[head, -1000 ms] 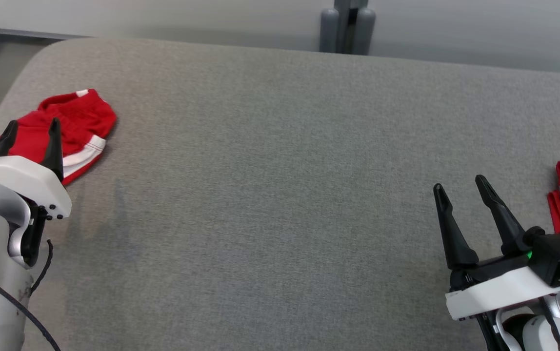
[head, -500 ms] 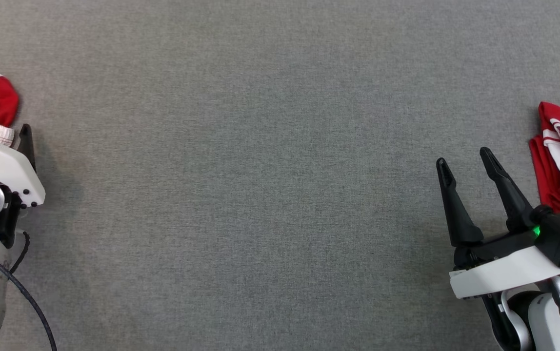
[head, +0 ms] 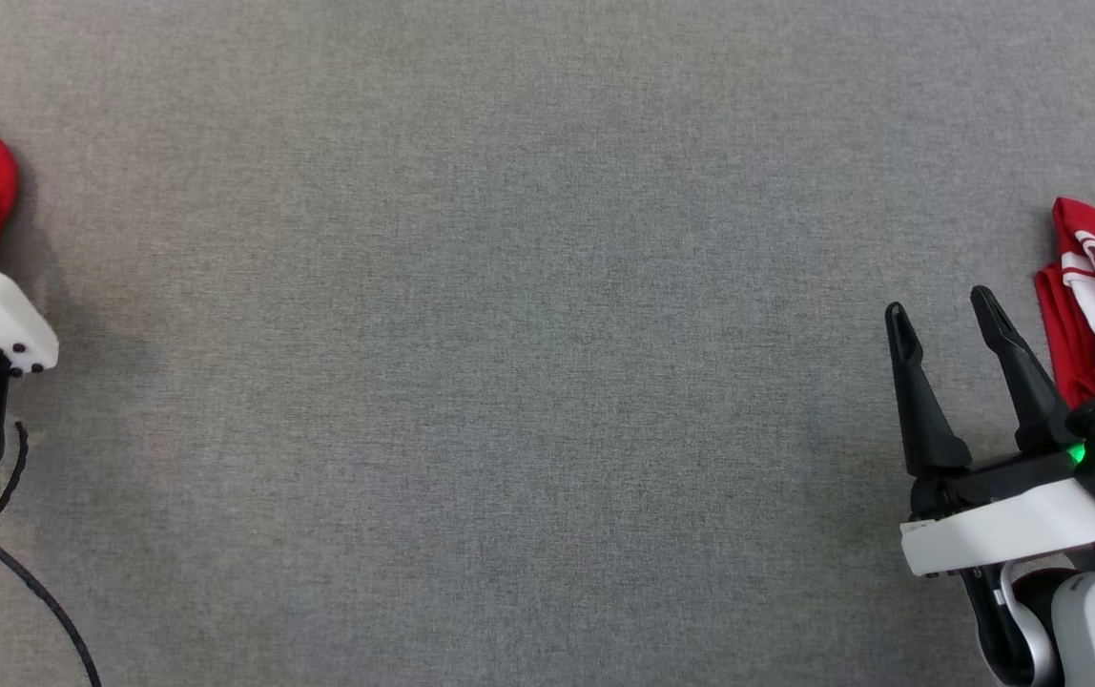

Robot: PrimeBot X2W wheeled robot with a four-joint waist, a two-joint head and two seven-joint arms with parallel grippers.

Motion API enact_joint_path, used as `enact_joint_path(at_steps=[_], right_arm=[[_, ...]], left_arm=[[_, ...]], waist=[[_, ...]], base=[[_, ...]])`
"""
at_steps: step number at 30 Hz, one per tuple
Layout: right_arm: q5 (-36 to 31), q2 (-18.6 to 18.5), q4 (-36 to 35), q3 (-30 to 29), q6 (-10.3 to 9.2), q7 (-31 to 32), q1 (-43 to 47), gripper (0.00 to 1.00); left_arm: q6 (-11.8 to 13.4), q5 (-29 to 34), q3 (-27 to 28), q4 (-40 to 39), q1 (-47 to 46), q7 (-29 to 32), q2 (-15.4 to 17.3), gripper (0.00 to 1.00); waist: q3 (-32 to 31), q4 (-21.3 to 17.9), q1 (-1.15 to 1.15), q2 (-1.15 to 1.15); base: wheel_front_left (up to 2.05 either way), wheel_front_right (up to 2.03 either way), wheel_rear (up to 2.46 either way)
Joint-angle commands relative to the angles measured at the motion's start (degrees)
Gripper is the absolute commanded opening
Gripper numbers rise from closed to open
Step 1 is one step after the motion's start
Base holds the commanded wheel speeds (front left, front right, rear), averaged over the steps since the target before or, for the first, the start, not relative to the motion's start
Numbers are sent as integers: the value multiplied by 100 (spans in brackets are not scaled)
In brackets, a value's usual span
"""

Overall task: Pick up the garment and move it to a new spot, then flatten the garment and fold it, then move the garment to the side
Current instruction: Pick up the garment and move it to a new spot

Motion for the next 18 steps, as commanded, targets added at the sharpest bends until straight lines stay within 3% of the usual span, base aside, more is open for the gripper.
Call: enact_joint_path(at_steps=[1,7,18], right_arm=[[6,-13,0,-59,2,-19,11,100],[-10,34,9,-162,2,10,74,100],[-2,113,18,-381,2,-2,212,100]], left_arm=[[-142,-34,-30,-160,-161,-195,-76,0],[-369,37,-254,-825,112,-514,-415,0],[-444,229,-1026,-2815,1260,-557,-1359,0]], waist=[[-111,100,0,0],[-400,217,0,0],[-652,-41,0,0]], base=[[0,0,0],[0,0,0],[0,0,0]])
